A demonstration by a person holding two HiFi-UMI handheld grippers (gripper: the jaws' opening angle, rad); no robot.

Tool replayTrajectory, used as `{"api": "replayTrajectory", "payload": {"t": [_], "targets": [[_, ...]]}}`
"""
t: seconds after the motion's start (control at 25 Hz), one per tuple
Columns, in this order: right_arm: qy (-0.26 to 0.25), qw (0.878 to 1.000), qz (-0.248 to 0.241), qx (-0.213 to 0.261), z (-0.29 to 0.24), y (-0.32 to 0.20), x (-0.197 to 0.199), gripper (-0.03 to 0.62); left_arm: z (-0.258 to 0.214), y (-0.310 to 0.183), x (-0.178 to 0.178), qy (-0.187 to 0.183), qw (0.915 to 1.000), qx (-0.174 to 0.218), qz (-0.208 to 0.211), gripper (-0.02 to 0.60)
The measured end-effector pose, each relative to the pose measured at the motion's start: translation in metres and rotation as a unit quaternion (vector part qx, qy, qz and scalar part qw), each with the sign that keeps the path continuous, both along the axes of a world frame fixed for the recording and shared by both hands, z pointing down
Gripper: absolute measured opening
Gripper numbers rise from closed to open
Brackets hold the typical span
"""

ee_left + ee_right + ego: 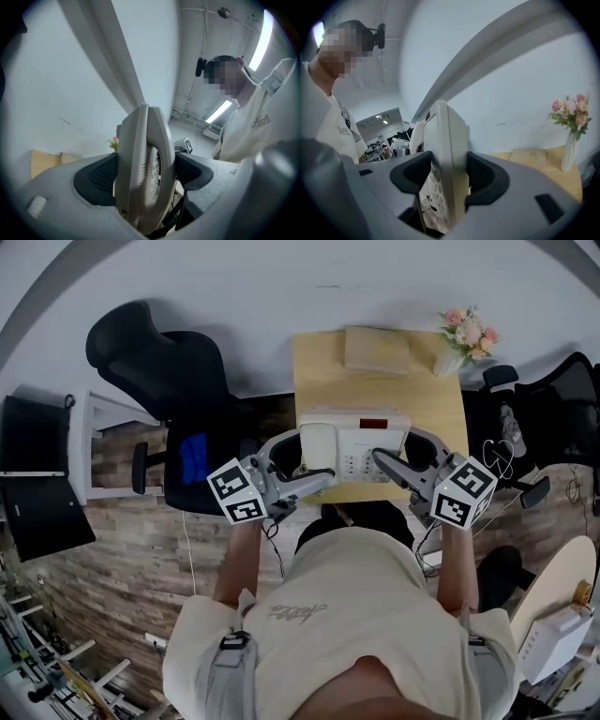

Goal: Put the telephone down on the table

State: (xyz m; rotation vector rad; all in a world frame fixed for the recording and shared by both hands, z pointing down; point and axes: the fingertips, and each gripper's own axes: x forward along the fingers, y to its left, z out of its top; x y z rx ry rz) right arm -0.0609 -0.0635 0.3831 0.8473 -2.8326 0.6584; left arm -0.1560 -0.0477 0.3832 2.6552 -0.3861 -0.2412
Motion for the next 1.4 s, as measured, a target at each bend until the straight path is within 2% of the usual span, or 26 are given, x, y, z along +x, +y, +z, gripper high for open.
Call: {"api": "replayTrajectory", "payload": {"t": [0.16, 0.44, 0.84, 1.16, 1.4], "targets": [[-0.003, 1.000, -0.010, -0.005, 0.005, -0.002, 0.001, 0.227, 0.003, 0.001, 0.002, -0.016, 0.9998, -0.005, -0.008, 0.376], [-0.036, 0.998, -0.036, -0.027, 0.022, -0.083, 0.030, 0.227, 0.014, -0.076, 0.032, -0.048, 0.9978, -0.031, -0.032, 0.376], [-0.043, 0.997, -0.057, -0.043, 0.034, -0.129, 0.076, 0.225, 0.025, -0.118, 0.078, -0.057, 0.9957, -0.052, -0.051, 0.376], [-0.042, 0.995, -0.079, -0.048, 0.045, -0.146, 0.085, 0.225, 0.038, -0.130, 0.089, -0.053, 0.9935, -0.074, -0.068, 0.376], [-0.042, 0.995, -0.072, -0.053, 0.048, -0.147, 0.078, 0.225, 0.042, -0.134, 0.080, -0.051, 0.9942, -0.075, -0.057, 0.376]]}}
